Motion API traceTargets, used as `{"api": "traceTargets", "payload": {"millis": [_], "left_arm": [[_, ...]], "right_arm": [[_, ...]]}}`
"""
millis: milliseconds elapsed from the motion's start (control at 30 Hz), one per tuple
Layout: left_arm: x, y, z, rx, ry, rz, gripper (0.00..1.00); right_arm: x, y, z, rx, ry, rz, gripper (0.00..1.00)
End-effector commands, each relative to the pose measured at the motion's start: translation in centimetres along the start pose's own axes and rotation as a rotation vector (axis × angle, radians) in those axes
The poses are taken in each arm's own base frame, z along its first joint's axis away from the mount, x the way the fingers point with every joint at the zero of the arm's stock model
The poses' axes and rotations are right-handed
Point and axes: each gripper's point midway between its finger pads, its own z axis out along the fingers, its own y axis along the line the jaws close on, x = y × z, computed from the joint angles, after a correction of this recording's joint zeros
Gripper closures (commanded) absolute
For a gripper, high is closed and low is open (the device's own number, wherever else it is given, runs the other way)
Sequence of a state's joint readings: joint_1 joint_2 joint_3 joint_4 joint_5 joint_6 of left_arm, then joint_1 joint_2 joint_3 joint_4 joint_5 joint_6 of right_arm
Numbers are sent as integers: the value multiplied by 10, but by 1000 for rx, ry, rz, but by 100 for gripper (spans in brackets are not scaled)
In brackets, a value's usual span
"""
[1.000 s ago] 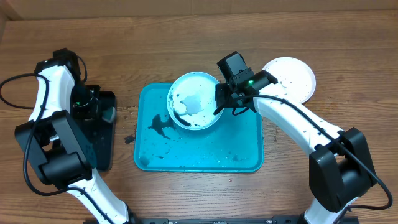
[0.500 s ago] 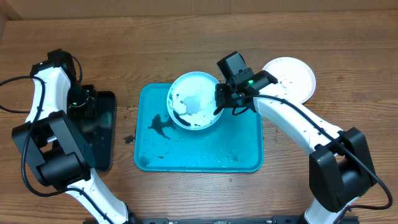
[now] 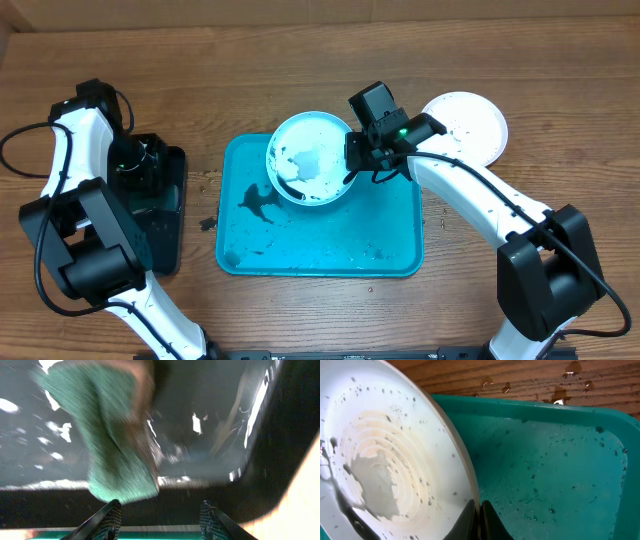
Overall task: Clean dirty plates on tray and stack at the side
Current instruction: 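Lift the light-blue-rimmed plate off the teal tray with the right gripper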
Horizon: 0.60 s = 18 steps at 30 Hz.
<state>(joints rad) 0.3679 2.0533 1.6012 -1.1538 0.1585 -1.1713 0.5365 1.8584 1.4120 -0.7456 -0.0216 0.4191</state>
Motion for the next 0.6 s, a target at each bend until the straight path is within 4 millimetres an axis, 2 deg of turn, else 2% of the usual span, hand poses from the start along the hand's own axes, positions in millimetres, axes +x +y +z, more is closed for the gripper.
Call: {"api": "traceTargets", "payload": {"millis": [0,233,400,567], "left_arm": [[34,-11,-6,74,134,178,48],[86,-22,0,85,188,401,41],[123,-31,6,93,180,579,33],[142,-38,12,89,122,669,30]], "right_arm": [[-12,2,-7,-5,-36,0,96],[-11,-6,-7,36,-36,0,96],[-8,-20,-8,111,-35,-2,96],[-4,-22,-12,129,-10,-29,96]]}}
